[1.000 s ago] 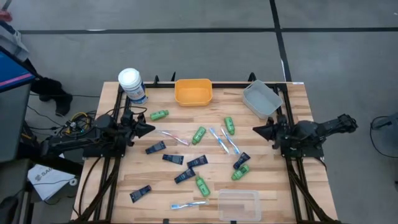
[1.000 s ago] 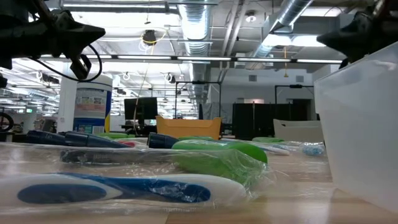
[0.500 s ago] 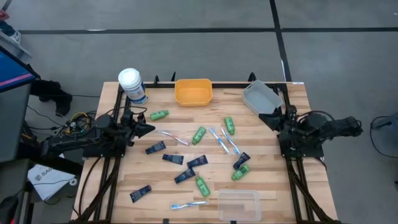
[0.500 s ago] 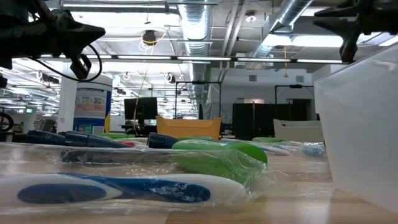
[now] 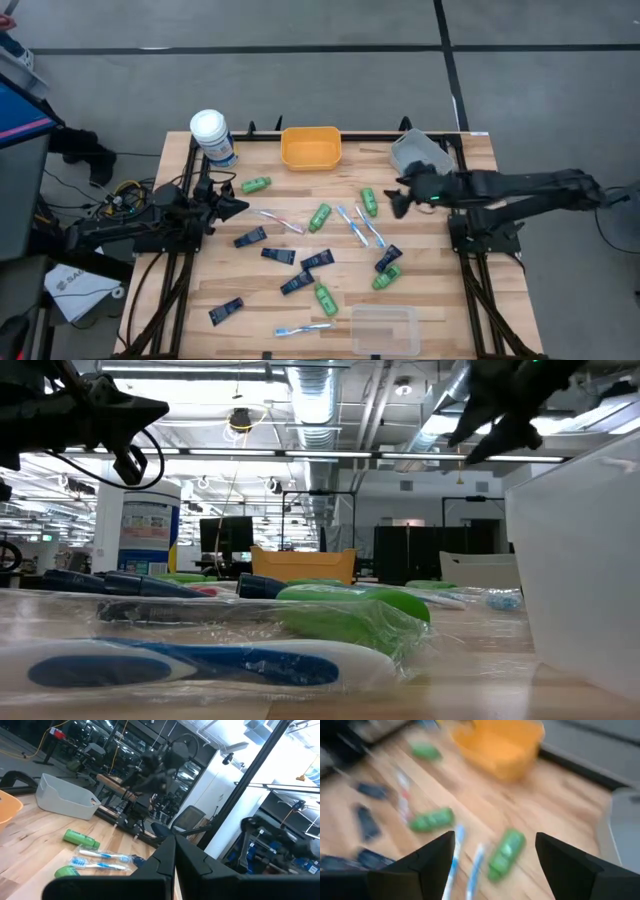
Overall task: Pick & Place Travel size toiletries
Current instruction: Put the green shampoo into the transparent bin
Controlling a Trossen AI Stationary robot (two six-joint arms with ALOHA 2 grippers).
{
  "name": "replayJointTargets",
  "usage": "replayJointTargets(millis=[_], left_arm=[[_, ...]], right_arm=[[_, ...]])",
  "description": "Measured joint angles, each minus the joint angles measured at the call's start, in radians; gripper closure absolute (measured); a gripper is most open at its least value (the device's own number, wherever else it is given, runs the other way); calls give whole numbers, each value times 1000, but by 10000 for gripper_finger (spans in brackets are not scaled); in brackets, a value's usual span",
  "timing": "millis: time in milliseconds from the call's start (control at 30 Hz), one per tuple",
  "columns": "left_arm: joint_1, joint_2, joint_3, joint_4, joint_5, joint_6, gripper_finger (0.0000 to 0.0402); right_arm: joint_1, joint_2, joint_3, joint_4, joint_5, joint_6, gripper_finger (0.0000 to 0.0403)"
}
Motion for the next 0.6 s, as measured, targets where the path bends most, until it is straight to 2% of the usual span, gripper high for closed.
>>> replayJointTargets(millis=[167, 433, 600], left_arm=[[0, 0, 0, 7, 1, 0, 401], [0, 0, 0, 12, 4, 0, 401], [0, 0, 0, 15, 3, 0, 401]], right_arm=[[-50, 240, 112, -140, -43, 91, 131], [-169, 519, 151, -100, -290, 86, 131], [-218, 627, 151, -18, -373, 47, 131]])
